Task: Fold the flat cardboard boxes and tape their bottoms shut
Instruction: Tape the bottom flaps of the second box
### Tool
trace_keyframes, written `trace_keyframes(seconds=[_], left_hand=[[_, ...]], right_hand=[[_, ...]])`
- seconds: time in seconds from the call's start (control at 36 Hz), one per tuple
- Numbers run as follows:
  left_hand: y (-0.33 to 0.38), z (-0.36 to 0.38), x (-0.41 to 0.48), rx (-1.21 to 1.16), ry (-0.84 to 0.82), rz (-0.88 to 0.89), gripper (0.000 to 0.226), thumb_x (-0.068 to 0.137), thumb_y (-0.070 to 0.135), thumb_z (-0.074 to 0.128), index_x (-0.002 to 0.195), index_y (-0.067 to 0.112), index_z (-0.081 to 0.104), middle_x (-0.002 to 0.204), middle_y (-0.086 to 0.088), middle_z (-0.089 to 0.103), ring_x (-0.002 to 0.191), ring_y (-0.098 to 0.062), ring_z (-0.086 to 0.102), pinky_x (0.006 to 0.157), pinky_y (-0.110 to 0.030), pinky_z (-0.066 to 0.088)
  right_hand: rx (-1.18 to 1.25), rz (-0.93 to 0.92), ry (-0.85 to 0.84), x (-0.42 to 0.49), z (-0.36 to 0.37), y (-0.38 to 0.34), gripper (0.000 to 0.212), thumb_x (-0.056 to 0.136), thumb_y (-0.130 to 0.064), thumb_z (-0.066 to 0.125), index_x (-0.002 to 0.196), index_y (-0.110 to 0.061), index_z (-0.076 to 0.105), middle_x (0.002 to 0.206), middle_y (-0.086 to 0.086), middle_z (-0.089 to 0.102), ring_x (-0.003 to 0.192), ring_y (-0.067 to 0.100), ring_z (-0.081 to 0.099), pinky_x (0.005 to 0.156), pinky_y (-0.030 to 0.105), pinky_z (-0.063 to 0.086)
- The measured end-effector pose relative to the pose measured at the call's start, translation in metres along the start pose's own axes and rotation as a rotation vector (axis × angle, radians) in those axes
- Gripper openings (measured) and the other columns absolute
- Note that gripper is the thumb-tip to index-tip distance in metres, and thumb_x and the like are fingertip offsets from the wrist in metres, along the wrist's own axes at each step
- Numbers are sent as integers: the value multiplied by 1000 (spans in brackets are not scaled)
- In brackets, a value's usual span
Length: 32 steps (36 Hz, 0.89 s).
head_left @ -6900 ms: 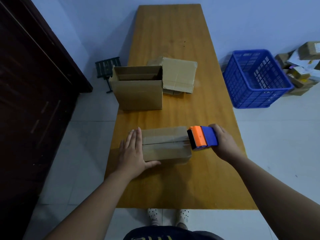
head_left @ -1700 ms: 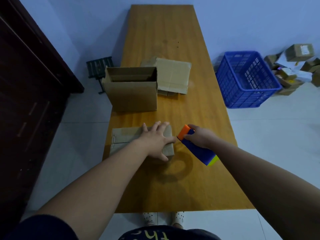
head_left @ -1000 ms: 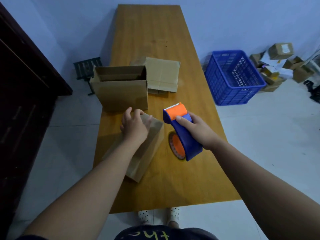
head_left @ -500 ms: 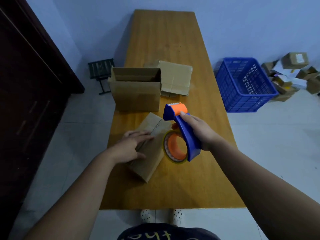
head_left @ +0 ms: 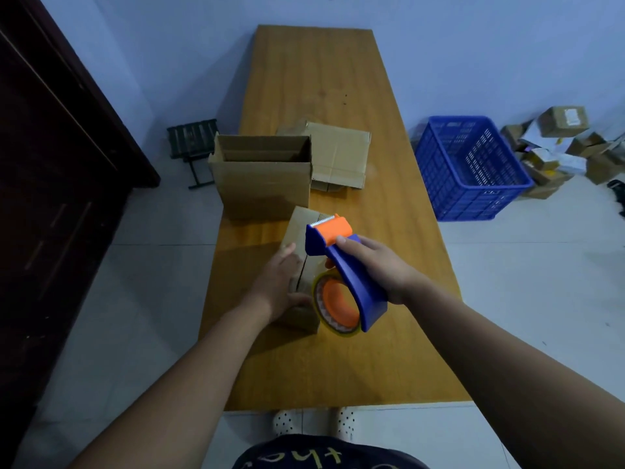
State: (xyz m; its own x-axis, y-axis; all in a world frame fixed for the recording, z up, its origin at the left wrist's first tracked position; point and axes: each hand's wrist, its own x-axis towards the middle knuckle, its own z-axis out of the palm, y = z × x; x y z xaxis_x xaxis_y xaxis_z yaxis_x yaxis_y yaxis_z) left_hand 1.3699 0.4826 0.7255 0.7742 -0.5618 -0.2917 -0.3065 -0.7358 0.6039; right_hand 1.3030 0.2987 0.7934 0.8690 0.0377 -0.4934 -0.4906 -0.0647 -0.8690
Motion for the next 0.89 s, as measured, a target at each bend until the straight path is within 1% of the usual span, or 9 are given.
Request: trace_keyframes(seconds=[0.08,0.17,0.25,0.36,0.44,0.56,0.67,0.72,0.89], left_hand=[[-5,16,6,-141,91,65,59,85,18,69,137,24,42,151,-2,32,141,-23,29,109,-48,37],[-6,26,10,-177,194,75,43,96,21,54,136,18,40,144,-6,40,131,-25,41,105,-46,42],[-11,34,18,-84,192,153,38,91,21,59,125,24,43,144,-6,36,132,-27,39,101,-49,44],[-15,28,25,-131,167,142,26,94,32,35,112,35,53,144,1,36,134,-24,37,104,-51,41],[4,11,14,-237,179,31,26,99,18,37,107,23,60,134,0,45,122,-18,44,97,-34,42],[19,-1,8,-350,312,-152,21,102,18,39,104,21,60,105,8,55,89,-7,49,63,-17,32],[22,-5,8,-828,157,-222,32,103,39,35,115,20,58,93,1,70,87,-14,63,68,-28,43],[21,-8,7,-987,72,-256,35,101,48,35,106,23,59,91,-3,71,90,-20,65,78,-33,49],[19,-9,6,-1075,-140,-189,28,100,44,37,104,23,56,97,-3,69,97,-18,63,84,-30,49]], right_hand=[[-13,-34,8,2,4,-4,56,74,-61,56,114,-21,55,104,9,70,80,18,66,73,29,52],[-61,-71,32,4,5,-9,35,89,-53,54,107,-23,56,90,2,69,72,13,66,68,26,52],[-107,-100,57,7,3,-15,33,93,-52,51,106,-23,57,87,-1,69,70,12,66,67,25,52],[-170,-120,25,10,-1,-24,30,93,-50,50,108,-25,55,90,0,69,73,12,66,66,23,53],[-205,-112,-23,13,-3,-25,23,94,-48,50,106,-29,54,87,-3,68,70,9,66,64,20,53],[-233,-117,-43,17,-3,-22,18,95,-46,50,104,-31,53,89,-2,67,72,10,65,66,21,53],[-242,-95,-98,21,-5,-24,40,81,-56,53,108,-27,53,95,4,68,79,18,66,75,29,54],[-266,-80,-123,23,-7,-24,44,78,-57,53,108,-26,54,96,4,69,80,18,67,74,29,54],[-310,-51,-192,29,-13,-22,44,83,-57,58,111,-23,55,99,5,70,82,18,68,76,29,55]])
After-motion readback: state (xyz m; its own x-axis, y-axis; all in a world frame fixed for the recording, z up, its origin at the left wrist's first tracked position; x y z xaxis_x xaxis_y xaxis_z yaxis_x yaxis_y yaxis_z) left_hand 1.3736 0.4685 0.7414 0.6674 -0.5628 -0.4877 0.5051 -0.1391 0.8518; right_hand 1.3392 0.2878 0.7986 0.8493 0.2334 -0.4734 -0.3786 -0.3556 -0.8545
